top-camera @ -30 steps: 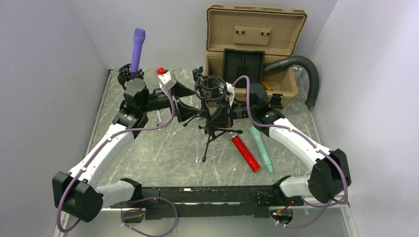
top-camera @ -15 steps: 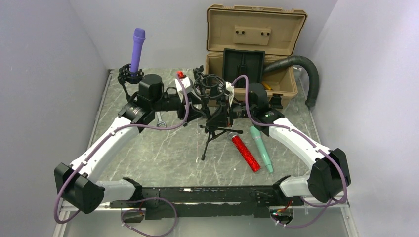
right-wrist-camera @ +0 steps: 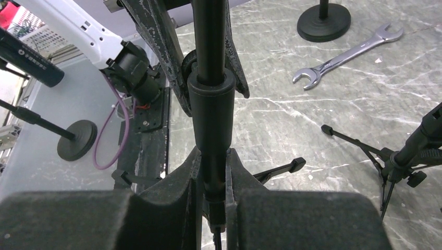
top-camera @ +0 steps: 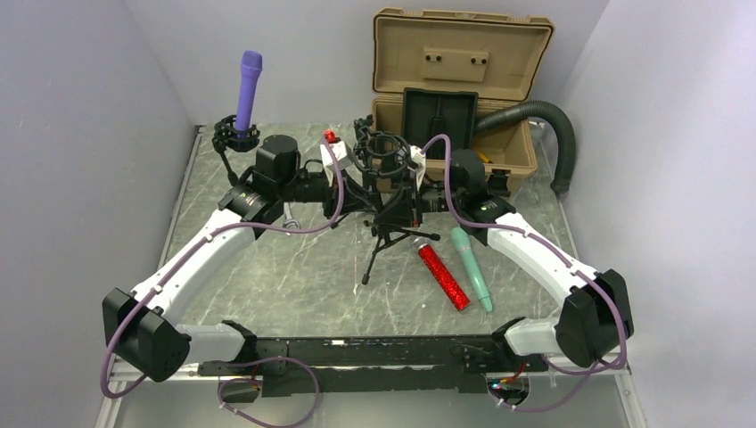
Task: Remove the microphone from the stand
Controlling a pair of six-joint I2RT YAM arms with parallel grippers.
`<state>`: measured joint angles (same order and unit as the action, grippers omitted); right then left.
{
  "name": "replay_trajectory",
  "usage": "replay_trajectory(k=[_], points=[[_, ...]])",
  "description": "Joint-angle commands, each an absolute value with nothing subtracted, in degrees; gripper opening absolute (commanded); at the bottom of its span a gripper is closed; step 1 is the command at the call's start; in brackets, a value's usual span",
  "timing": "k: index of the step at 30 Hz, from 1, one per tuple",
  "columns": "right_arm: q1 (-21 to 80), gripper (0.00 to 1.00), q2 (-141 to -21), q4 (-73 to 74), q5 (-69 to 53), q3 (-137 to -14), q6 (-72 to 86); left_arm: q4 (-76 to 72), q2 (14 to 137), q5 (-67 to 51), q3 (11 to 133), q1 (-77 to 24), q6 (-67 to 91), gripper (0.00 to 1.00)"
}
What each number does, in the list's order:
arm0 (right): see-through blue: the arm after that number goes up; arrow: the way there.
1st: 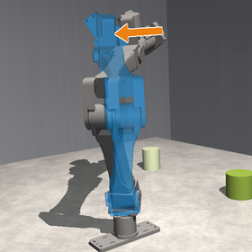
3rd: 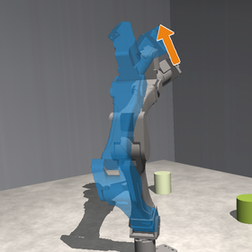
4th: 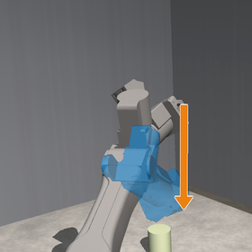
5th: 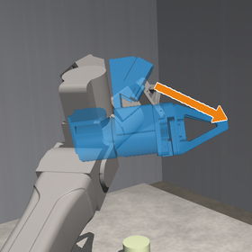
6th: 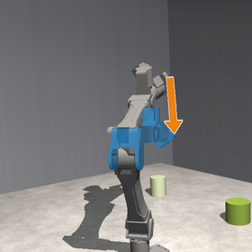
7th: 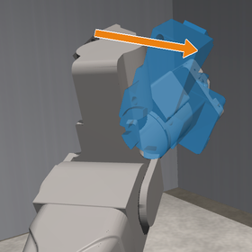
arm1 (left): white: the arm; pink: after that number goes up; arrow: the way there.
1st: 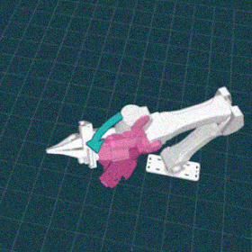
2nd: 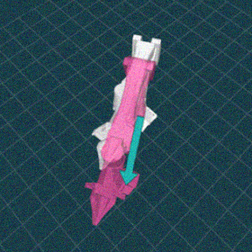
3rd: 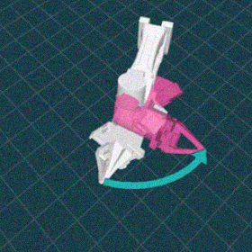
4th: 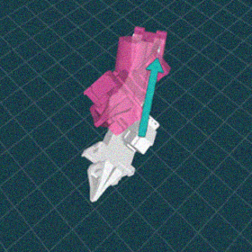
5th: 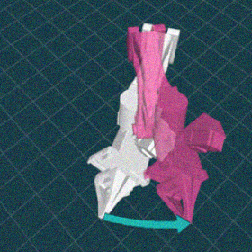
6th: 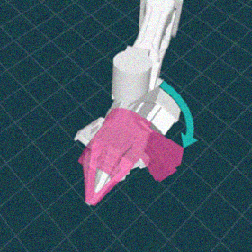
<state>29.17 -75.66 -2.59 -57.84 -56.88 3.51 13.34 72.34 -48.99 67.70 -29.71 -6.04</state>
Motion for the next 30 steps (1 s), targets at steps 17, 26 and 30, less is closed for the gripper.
replay_trajectory(k=[17, 26, 30], points=[[28.58, 0.0, -68.64, -1.76, -51.27, -55.04, -9.7, -34.39, 76.82, -71.18, 57.03, -24.6, 45.41, 0.54], [27.02, 0.0, -69.97, -3.31, -55.2, -55.73, -4.02, 5.83, 68.65, -51.17, 63.62, -25.76, 0.18, 0.87], [27.02, 0.0, -70.82, -4.56, -57.22, -55.44, -2.17, 8.99, 65.7, -39.66, 63.55, -29.5, -12.7, 0.88]])
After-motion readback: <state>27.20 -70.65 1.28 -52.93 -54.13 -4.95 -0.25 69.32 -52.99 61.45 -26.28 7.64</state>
